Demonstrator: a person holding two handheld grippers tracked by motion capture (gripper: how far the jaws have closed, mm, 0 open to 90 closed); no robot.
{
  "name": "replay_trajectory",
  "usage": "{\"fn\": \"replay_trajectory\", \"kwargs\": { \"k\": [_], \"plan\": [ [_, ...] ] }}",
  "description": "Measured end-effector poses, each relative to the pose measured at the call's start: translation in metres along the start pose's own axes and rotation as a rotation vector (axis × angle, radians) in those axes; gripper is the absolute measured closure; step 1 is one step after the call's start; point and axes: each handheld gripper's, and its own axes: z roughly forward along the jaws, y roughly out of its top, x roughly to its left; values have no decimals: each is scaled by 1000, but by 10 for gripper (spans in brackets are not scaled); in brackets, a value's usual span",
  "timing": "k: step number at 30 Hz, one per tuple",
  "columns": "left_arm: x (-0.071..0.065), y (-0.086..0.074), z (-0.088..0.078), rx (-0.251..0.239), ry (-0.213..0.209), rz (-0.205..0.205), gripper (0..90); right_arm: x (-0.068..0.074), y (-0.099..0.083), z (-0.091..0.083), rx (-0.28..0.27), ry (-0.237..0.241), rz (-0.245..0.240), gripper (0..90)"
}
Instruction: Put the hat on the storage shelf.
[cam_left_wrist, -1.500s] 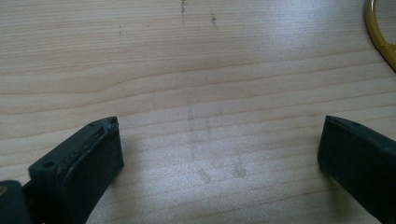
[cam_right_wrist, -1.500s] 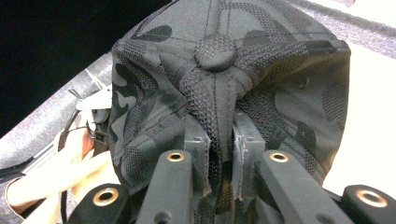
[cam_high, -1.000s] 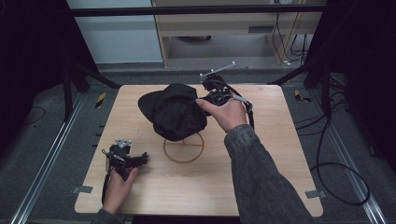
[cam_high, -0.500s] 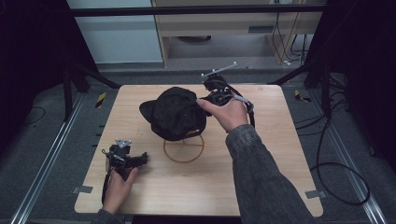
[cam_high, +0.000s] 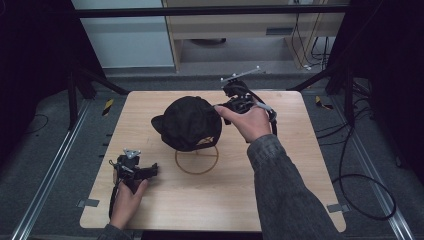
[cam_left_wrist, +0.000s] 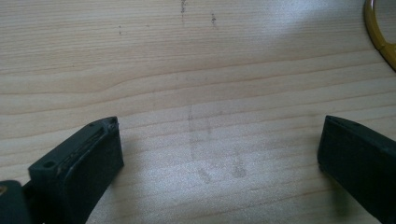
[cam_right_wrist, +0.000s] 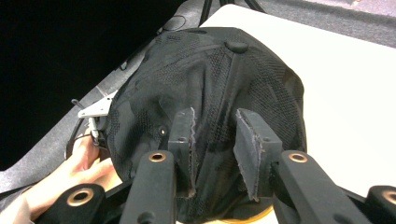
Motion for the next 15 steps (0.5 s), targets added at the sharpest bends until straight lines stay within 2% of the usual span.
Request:
{"fn": "replay_trajectory", "kwargs": {
  "k": [15],
  "plan": [
    [0, 0, 0, 0, 0, 0, 0, -6, -8, -30, -36, -15, 5, 679]
  ]
}}
